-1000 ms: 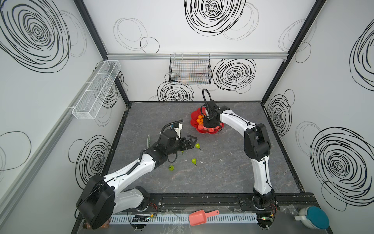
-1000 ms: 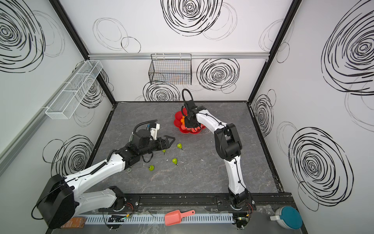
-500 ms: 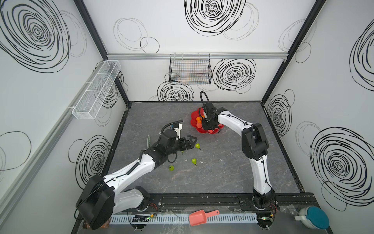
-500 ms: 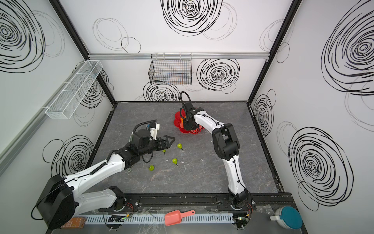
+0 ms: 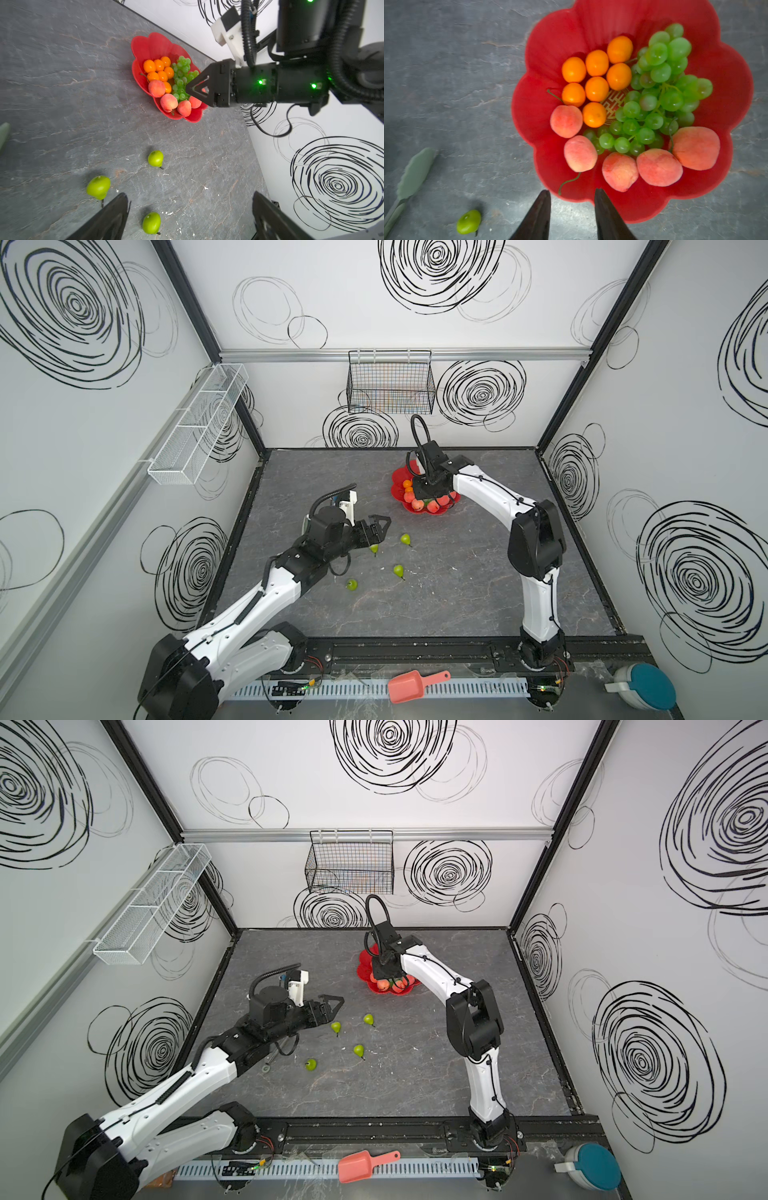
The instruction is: Place and organize the fake fruits in the fruit bowl
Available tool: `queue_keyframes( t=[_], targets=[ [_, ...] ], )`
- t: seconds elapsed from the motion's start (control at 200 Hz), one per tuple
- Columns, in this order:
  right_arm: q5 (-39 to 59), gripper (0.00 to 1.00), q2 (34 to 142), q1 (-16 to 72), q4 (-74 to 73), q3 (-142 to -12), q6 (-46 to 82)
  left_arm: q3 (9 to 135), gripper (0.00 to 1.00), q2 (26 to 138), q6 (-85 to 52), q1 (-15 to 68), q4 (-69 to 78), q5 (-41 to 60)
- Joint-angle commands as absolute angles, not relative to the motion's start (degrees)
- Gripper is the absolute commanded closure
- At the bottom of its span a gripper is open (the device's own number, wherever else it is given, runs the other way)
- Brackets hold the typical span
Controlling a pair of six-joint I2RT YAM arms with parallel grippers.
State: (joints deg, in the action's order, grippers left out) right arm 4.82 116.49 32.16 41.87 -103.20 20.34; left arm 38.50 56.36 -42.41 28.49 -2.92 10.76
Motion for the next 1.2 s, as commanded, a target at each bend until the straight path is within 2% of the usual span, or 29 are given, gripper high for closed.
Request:
queue_keyframes(
  t=[0.0,0.29,0.49,0.725,1.196],
  targets=[
    [2.7,0.60,114.6,36.4,41.7,-101.0,20.7,36.4,0.04,52.4,-41.6,26.0,-7.2,10.2],
    [2.2,0.59,115.0,43.2,41.7,-96.5,21.8,30.5,0.04,43.1,-40.6,20.9,-14.7,12.7],
    [2.2,0.52,115.3,44.4,40.9,-91.5,22.3,25.5,0.04,41.1,-43.6,23.7,-11.0,13.2],
    [2.8,0.46,116.4,44.5,40.4,-88.4,22.2,24.6,0.04,43.9,-45.8,30.1,-7.1,10.0],
    [3.4,0.46,120.4,44.0,39.6,-89.5,21.7,24.3,0.04,44.9,-46.2,31.7,-5.9,9.2]
  ],
)
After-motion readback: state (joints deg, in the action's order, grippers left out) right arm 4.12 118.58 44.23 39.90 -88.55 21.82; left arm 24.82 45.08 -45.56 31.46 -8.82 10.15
